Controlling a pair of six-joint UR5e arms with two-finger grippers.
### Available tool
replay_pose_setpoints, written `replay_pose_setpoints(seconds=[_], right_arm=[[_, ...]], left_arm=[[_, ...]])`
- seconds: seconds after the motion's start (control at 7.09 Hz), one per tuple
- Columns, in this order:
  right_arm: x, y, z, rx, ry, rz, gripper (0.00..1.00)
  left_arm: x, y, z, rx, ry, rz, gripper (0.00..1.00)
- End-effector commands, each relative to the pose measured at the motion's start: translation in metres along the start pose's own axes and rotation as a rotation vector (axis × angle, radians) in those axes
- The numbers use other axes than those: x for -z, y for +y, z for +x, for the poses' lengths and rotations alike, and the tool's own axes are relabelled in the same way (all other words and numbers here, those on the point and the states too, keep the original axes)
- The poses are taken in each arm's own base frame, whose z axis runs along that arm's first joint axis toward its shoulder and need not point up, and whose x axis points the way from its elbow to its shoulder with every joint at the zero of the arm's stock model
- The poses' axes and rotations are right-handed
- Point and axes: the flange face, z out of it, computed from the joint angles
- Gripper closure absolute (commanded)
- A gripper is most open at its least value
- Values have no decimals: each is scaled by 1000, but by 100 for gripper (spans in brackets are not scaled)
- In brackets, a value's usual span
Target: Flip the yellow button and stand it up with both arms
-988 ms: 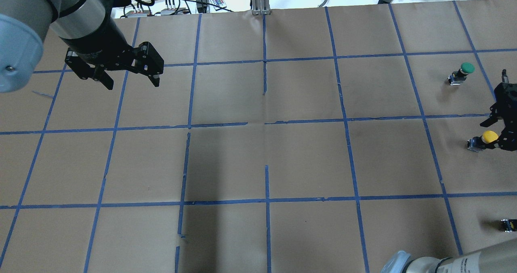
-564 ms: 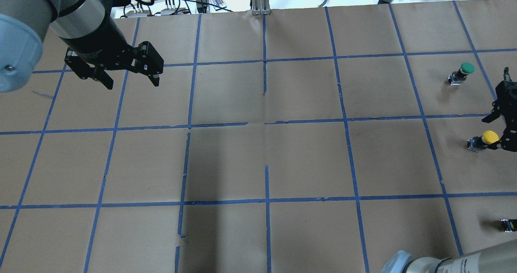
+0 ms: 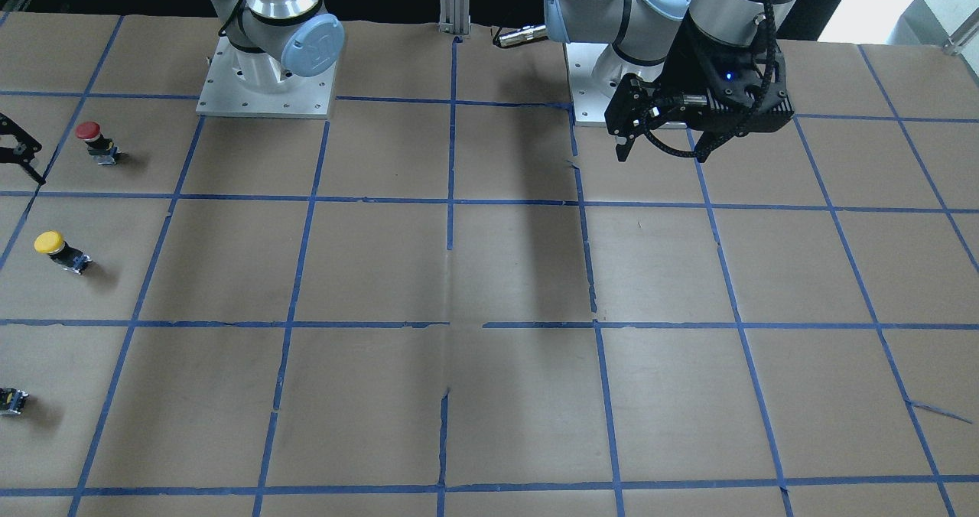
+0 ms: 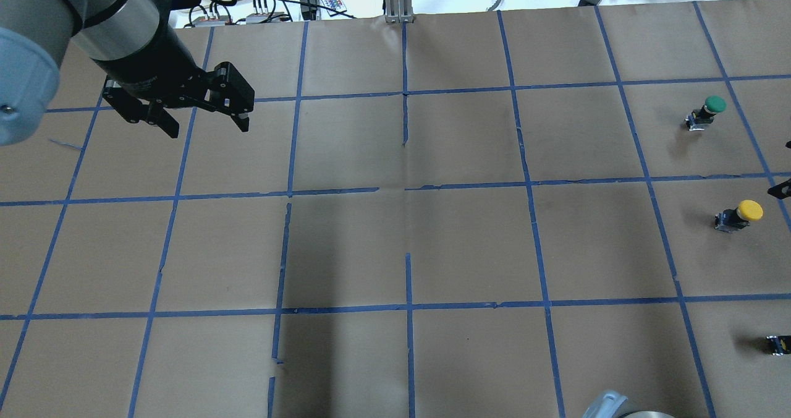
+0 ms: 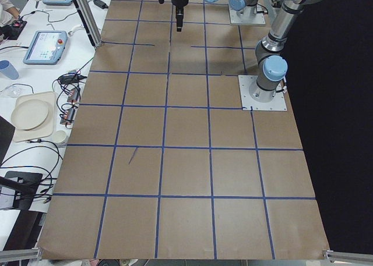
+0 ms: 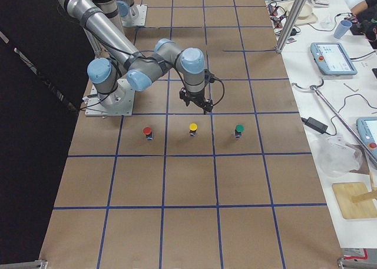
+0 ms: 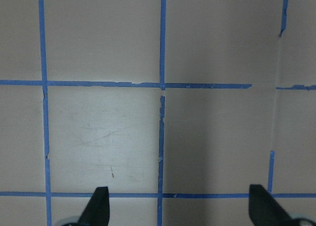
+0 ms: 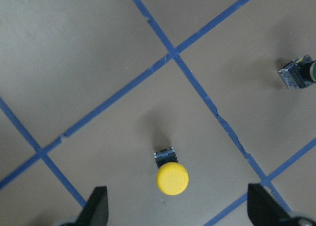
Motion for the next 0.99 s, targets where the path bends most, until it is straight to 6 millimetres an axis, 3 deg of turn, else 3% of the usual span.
replay_pose_setpoints(seconds=[0.0, 0.14, 0.28, 0.56, 0.71, 0.85], right_arm=[[36, -74, -46, -439, 46, 24, 0], [36, -100, -74, -653, -36, -25, 0], [51, -126, -86, -833, -48, -23, 0], [66, -183, -133, -1041, -67, -68, 0], [74, -212, -173, -1018, -85, -107, 0], [90, -228, -196, -1056, -36, -147, 0]], left_arm=[[2, -2, -2, 0, -6, 8, 0], [2, 0, -3, 1, -17, 1, 0], [2, -2, -9, 15, -7, -13, 0], [1, 3, -10, 16, -11, -59, 0], [9, 1, -10, 15, -12, -74, 0], [19, -2, -11, 14, -14, -85, 0]])
